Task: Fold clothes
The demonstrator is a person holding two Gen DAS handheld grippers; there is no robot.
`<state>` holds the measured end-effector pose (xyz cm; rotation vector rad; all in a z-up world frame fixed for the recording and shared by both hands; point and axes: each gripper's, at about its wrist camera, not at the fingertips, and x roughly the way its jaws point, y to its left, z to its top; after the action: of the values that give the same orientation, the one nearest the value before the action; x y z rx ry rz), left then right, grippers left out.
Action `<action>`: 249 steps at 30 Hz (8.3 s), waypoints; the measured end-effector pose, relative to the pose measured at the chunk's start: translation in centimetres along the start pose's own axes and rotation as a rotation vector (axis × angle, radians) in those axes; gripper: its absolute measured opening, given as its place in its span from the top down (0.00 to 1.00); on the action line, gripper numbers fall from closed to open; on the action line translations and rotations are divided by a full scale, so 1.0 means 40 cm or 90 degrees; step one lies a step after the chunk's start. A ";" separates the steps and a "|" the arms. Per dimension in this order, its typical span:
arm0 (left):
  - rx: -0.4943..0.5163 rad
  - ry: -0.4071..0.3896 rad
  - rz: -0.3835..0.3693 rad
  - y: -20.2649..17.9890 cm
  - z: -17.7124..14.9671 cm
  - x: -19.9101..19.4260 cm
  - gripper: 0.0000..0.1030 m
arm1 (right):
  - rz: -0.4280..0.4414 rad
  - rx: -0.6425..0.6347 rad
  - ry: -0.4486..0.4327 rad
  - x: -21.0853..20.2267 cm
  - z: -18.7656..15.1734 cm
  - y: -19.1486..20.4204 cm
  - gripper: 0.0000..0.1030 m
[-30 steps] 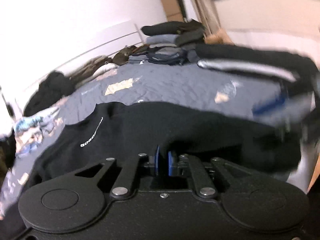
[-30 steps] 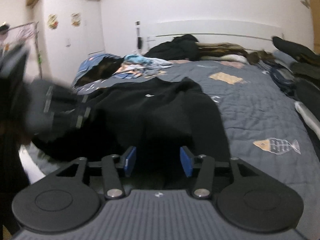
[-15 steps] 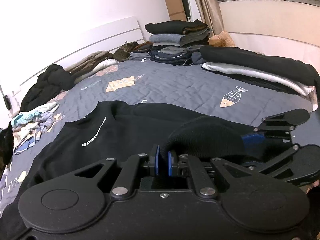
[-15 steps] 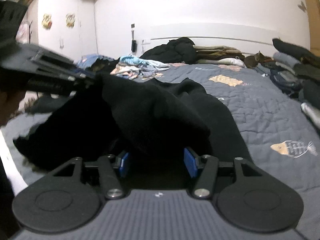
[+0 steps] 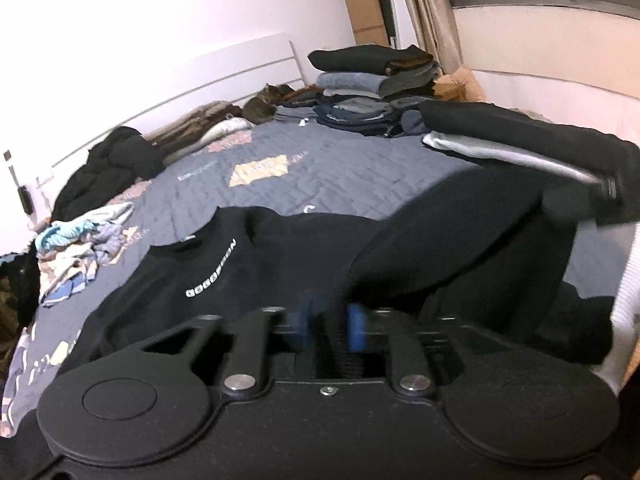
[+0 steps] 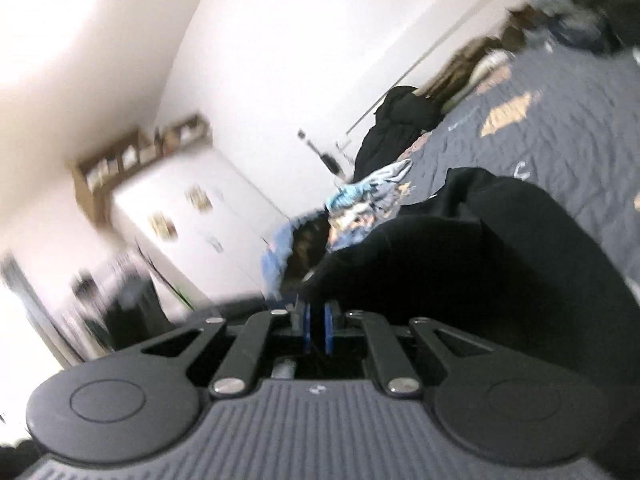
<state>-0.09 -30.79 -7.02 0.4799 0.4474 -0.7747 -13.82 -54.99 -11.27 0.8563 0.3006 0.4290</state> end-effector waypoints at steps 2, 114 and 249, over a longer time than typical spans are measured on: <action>0.001 -0.015 0.005 -0.015 -0.018 -0.044 0.51 | -0.002 0.030 -0.016 -0.021 0.009 -0.015 0.94; -0.297 -0.040 -0.147 0.204 -0.162 0.168 0.39 | -0.423 -0.261 0.277 0.339 0.172 -0.299 0.41; -0.220 -0.091 -0.116 0.237 -0.163 0.037 0.36 | -0.366 -0.030 0.356 0.151 -0.147 -0.124 0.96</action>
<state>6.59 -22.08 -10.77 0.0600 0.4839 -0.8797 -9.80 -51.08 -19.28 0.5541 1.0199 0.1254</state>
